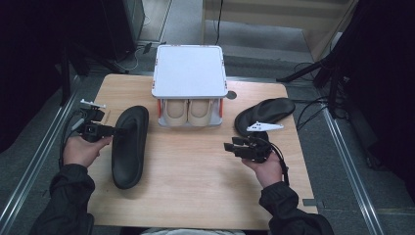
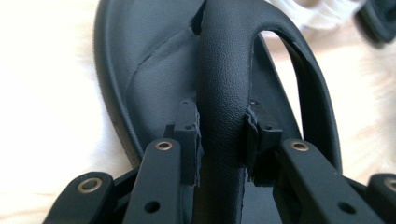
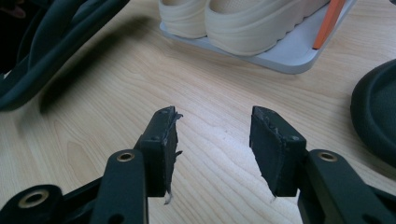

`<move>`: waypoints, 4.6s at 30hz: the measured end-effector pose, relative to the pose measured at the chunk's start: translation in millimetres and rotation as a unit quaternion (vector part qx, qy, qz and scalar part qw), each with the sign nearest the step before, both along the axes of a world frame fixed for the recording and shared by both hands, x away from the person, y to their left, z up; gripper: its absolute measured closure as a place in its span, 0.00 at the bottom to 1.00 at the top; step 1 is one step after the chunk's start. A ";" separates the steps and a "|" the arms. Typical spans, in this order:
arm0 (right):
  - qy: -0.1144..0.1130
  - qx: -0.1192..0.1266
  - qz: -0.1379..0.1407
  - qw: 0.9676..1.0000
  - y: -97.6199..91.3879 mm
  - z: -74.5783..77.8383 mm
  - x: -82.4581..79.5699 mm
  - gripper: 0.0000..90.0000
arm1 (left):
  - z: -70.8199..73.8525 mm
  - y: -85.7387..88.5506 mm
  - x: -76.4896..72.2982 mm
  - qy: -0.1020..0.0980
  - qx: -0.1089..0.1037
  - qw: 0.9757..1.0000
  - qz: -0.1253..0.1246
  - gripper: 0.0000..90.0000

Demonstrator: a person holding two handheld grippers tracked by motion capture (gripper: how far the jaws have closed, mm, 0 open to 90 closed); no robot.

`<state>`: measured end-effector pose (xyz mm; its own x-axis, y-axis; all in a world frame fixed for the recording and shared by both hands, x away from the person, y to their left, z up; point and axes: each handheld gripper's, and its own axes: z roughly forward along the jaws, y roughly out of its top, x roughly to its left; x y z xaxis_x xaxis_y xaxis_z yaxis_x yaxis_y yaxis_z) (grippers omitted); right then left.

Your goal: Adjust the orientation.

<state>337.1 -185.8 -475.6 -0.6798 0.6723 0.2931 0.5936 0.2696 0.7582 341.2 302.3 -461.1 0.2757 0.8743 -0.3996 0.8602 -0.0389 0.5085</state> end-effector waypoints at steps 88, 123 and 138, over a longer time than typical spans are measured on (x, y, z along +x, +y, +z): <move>0.000 -0.006 -0.111 0.994 -86.2 10.2 50.5 0.92 | -19.6 -85.2 -17.8 -0.041 -0.010 0.994 -0.102 0.40; 0.028 -0.007 -0.186 0.982 -139.3 -8.2 132.3 1.00 | -22.5 -75.7 -35.2 -0.035 -0.003 0.995 -0.094 0.40; 0.039 -0.053 -0.213 0.975 -147.5 -16.6 154.6 1.00 | -24.9 -67.4 -41.2 -0.034 -0.002 0.996 -0.079 0.41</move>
